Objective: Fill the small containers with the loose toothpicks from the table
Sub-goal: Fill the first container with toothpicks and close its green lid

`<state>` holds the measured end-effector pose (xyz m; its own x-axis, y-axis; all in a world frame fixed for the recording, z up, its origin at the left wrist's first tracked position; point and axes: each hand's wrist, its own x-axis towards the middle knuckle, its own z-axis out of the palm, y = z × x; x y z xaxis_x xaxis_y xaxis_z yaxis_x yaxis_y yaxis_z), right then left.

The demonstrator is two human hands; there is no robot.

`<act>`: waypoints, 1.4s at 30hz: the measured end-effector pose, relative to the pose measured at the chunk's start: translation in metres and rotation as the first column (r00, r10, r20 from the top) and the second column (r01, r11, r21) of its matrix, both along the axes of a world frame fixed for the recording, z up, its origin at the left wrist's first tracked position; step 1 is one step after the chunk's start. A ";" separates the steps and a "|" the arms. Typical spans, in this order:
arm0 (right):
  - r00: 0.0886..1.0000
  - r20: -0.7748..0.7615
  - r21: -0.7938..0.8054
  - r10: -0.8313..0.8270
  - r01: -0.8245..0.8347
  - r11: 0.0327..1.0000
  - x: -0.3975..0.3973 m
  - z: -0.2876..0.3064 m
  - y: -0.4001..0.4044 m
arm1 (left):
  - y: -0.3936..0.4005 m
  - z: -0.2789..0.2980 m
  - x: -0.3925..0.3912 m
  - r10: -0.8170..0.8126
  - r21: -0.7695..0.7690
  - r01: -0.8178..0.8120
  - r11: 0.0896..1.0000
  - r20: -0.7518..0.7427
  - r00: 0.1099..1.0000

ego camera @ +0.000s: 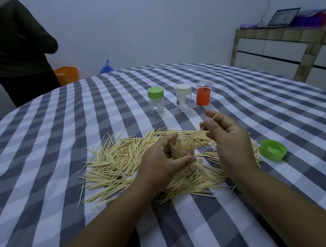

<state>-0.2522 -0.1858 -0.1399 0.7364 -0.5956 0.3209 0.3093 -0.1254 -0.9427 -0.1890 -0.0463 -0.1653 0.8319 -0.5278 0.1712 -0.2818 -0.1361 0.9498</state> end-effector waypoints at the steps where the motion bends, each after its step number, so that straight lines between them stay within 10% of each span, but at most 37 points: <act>1: 1.000 0.011 0.000 -0.004 0.004 1.000 0.000 0.000 0.000 | 0.000 0.000 0.000 0.001 0.001 -0.001 1.000 0.000 1.000; 18: 0.928 -0.347 -0.273 0.135 -0.237 0.932 -0.001 0.003 -0.013 | -0.001 0.001 0.000 -0.002 -0.010 0.002 1.000 -0.004 1.000; 27: 0.540 -0.809 -0.562 -0.232 -0.596 0.573 -0.015 0.014 -0.065 | 0.001 -0.001 0.001 0.013 0.019 -0.013 1.000 0.014 1.000; 36: 0.459 -0.849 -0.527 -0.260 -0.713 0.462 -0.015 0.013 -0.060 | 0.001 0.001 0.000 0.005 0.020 -0.005 1.000 0.013 1.000; 42: 0.571 -0.726 -0.687 -0.384 -0.633 0.357 -0.004 0.001 -0.058 | 0.002 0.001 0.000 0.000 0.024 -0.001 1.000 0.013 1.000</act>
